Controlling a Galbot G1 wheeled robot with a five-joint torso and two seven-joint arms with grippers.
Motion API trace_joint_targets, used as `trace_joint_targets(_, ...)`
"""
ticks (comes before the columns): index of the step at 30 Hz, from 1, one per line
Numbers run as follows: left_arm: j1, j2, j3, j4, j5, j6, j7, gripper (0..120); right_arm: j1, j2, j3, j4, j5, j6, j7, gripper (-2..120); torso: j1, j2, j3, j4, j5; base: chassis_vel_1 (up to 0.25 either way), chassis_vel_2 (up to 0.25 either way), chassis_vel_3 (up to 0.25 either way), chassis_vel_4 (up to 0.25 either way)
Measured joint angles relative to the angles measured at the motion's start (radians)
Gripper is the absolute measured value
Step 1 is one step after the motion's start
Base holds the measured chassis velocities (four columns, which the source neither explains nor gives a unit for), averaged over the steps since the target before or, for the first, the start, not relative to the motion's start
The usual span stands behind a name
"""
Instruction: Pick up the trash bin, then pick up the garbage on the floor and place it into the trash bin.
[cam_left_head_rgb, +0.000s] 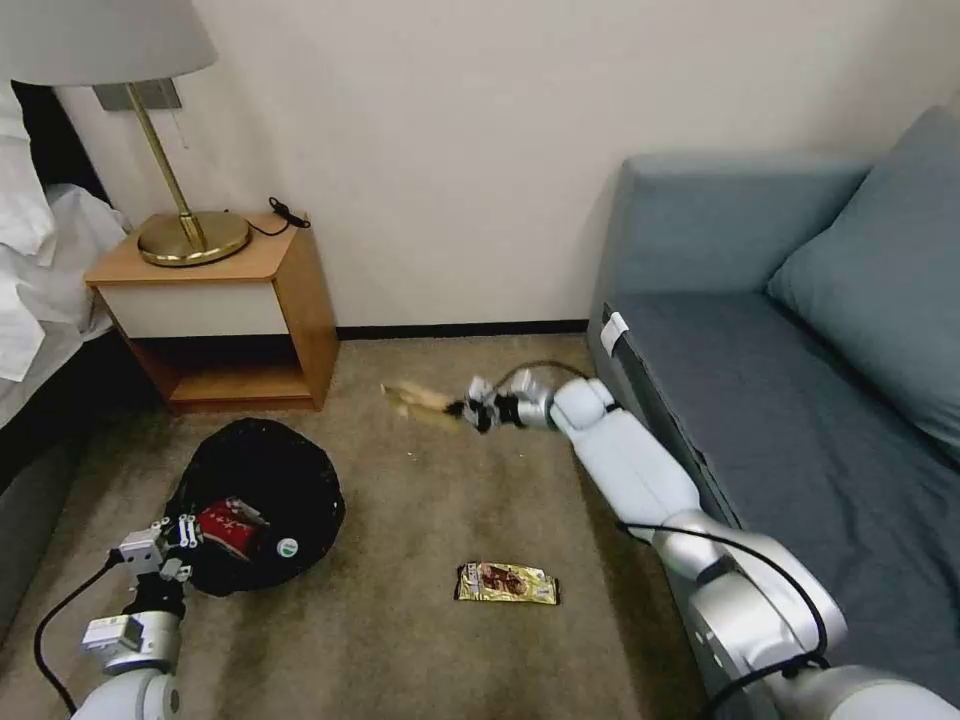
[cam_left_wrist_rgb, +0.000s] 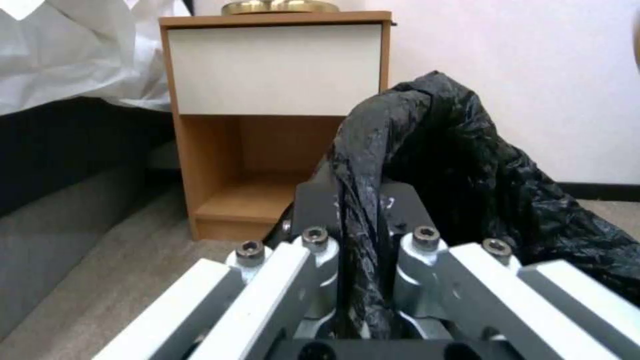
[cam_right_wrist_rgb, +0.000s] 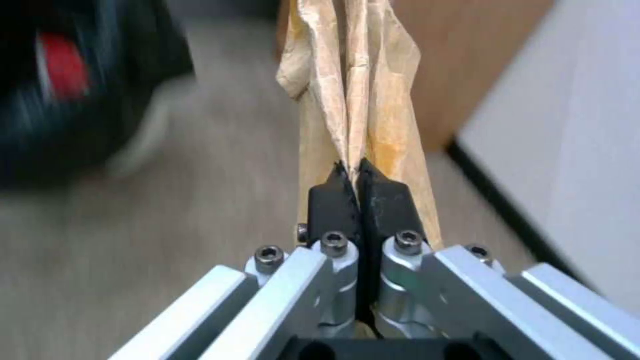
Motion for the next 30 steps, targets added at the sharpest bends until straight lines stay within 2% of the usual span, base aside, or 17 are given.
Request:
trace_joint_targets(9,0.006,-0.003,0.000,-0.005,0.007,0.000,0.000,5,-0.011,0.046,-0.063,0.167,0.108,-0.049,-0.004,0,0.000,0.000,0.000,0.0001,-0.0002,0.000,0.000,0.000,0.000)
trace_joint_targets(11,0.009,-0.008,0.000,-0.020,0.010,0.004,0.000,5,-0.049,0.064,-0.128,0.253,0.177,-0.081,0.031,0,0.000,0.000,0.000,0.0002,-0.0002,0.000,0.000,0.000,0.000)
trace_joint_targets(17,0.012,-0.020,0.003,-0.037,0.019,0.010,0.000,5,-0.123,0.077,-0.198,0.349,0.240,-0.108,0.065,0,0.000,0.000,0.000,0.0000,-0.0001,0.000,0.000,0.000,0.000)
trace_joint_targets(30,0.023,-0.035,0.010,-0.060,0.026,0.012,0.000,5,-0.246,0.081,-0.238,0.369,0.214,-0.089,0.087,0,0.000,0.000,0.000,-0.0001,0.0000,0.000,0.000,0.000,0.000)
